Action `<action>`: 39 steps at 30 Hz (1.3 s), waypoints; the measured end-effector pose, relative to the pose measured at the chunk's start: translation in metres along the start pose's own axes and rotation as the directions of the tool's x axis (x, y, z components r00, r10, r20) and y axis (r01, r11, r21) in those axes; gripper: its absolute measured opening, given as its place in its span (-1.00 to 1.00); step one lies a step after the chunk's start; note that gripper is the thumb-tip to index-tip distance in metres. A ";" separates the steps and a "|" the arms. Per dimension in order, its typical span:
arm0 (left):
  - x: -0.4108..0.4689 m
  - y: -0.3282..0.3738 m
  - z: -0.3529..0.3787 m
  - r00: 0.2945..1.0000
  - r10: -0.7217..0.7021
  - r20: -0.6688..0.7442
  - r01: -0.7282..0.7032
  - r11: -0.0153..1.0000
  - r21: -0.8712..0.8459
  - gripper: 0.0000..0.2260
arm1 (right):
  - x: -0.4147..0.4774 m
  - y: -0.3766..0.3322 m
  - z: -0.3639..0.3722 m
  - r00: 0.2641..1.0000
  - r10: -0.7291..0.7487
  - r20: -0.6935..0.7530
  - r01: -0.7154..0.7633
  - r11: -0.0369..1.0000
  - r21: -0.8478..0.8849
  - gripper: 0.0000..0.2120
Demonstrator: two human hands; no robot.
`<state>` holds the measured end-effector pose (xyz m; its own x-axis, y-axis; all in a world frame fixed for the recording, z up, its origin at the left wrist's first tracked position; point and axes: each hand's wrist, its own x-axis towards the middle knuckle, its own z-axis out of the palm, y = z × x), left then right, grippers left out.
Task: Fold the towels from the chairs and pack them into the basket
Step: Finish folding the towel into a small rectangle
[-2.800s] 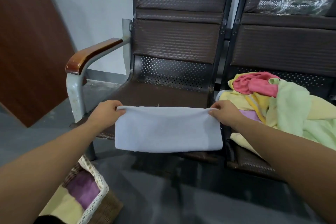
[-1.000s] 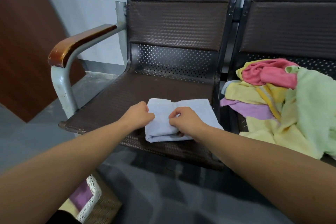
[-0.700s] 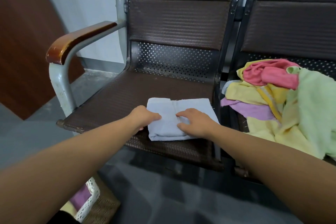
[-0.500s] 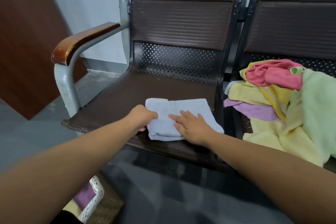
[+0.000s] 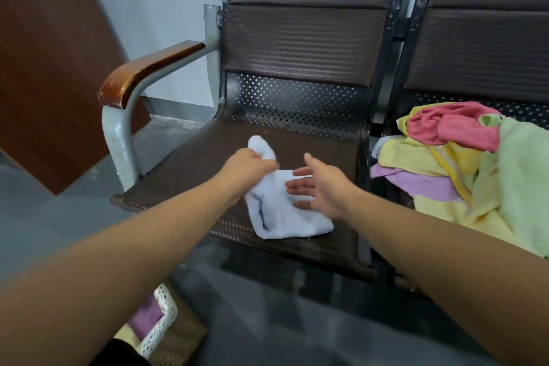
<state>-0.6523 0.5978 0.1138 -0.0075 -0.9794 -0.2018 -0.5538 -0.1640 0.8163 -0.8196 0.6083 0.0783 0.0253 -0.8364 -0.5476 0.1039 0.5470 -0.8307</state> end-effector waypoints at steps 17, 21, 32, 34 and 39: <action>0.022 -0.033 0.036 0.936 -0.313 0.162 0.344 0.914 -0.218 -0.65 | 0.001 0.001 -0.026 0.969 0.005 -0.246 -0.121 0.880 -0.460 -0.89; 0.022 -0.027 0.047 0.916 -0.365 0.167 0.399 0.877 -0.269 -0.73 | 0.002 0.001 -0.026 0.973 0.020 -0.231 -0.111 0.915 -0.387 -0.85; 0.004 -0.005 0.026 0.945 -0.223 0.238 0.322 0.754 -0.573 -0.83 | -0.001 0.011 -0.004 0.984 0.014 -0.178 -0.022 0.999 -0.042 -0.72; -0.002 -0.007 0.009 0.959 -0.191 0.211 0.283 0.718 -0.636 -0.77 | -0.009 0.007 0.012 0.989 -0.025 -0.149 0.023 1.000 -0.016 -0.68; -0.022 -0.024 -0.060 0.977 -0.119 0.176 0.212 0.592 -0.777 -0.62 | -0.035 -0.020 0.061 0.992 -0.119 0.035 0.114 0.986 0.124 -0.72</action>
<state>-0.5887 0.6158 0.1313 -0.0880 -0.9167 -0.3897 0.3179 -0.3966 0.8612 -0.7616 0.6242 0.1202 0.0477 -0.8962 -0.4410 0.2290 0.4395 -0.8685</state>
